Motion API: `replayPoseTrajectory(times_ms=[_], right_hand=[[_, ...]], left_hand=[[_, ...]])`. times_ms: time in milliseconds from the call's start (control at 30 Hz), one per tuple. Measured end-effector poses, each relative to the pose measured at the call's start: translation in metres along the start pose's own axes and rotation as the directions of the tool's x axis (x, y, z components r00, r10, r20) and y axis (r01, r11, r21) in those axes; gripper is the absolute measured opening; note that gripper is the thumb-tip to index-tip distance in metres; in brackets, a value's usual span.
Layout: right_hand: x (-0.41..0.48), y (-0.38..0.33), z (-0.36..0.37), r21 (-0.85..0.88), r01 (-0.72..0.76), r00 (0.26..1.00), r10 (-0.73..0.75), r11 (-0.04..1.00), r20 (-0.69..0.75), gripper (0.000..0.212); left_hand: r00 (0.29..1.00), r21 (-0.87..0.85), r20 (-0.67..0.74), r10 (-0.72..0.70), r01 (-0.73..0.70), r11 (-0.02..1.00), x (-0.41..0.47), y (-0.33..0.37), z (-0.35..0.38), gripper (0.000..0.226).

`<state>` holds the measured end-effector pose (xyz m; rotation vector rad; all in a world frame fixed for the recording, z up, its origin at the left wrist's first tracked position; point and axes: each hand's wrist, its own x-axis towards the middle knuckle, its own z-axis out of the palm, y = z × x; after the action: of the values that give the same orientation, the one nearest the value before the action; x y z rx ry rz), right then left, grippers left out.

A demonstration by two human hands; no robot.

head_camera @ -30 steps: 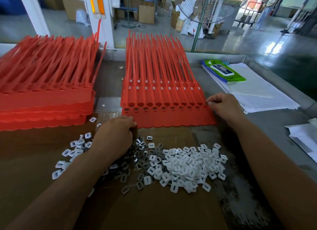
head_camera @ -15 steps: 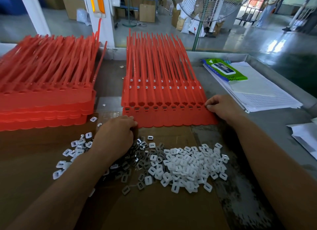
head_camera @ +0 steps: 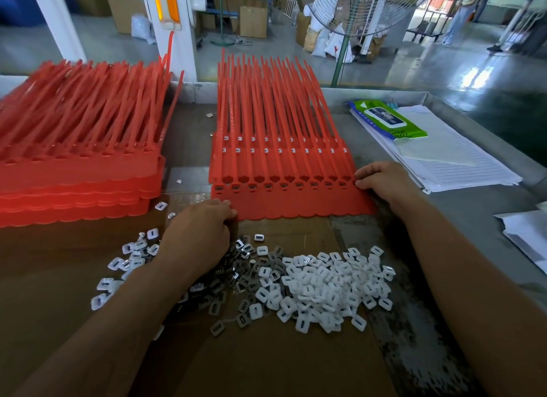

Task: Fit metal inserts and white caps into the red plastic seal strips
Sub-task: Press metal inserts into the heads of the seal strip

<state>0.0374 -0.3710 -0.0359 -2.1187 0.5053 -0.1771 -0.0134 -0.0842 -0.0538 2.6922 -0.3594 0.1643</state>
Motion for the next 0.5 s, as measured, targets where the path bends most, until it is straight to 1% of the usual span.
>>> replayPoseTrajectory(times_ms=[133,167,233,300,333,400,500], right_hand=[[-0.007,0.001,-0.004,0.027,0.017,1.0,-0.018,0.999,0.017,0.015],[-0.009,0.001,-0.004,0.004,0.038,0.999,-0.038,0.999,-0.009,0.013],[-0.015,-0.001,-0.005,-0.119,0.106,0.991,-0.115,0.987,-0.071,0.011],[-0.024,-0.005,-0.006,-0.198,0.18,0.979,-0.196,0.963,-0.062,0.011],[-0.03,-0.008,-0.006,-0.203,0.218,0.974,-0.226,0.955,-0.015,0.011],[-0.046,-0.016,-0.006,-0.201,0.307,0.949,-0.285,0.93,0.132,0.01],[-0.07,-0.024,-0.005,-0.166,0.414,0.873,-0.34,0.895,0.349,0.014]], left_hand=[[1.0,0.006,0.008,0.003,-0.003,1.0,0.0,0.0,-0.001,0.042],[1.0,0.008,0.007,0.005,-0.005,1.0,-0.001,0.0,-0.001,0.042],[1.0,0.012,0.006,0.004,-0.005,1.0,-0.001,0.0,-0.001,0.042],[1.0,0.015,0.007,0.004,-0.004,1.0,-0.001,0.0,-0.001,0.042],[1.0,0.018,0.007,0.005,-0.006,1.0,-0.001,0.0,0.0,0.042],[1.0,0.019,0.009,0.01,-0.01,1.0,0.0,-0.001,0.0,0.042],[1.0,0.022,0.007,0.016,-0.016,1.0,0.0,-0.001,0.0,0.042]])
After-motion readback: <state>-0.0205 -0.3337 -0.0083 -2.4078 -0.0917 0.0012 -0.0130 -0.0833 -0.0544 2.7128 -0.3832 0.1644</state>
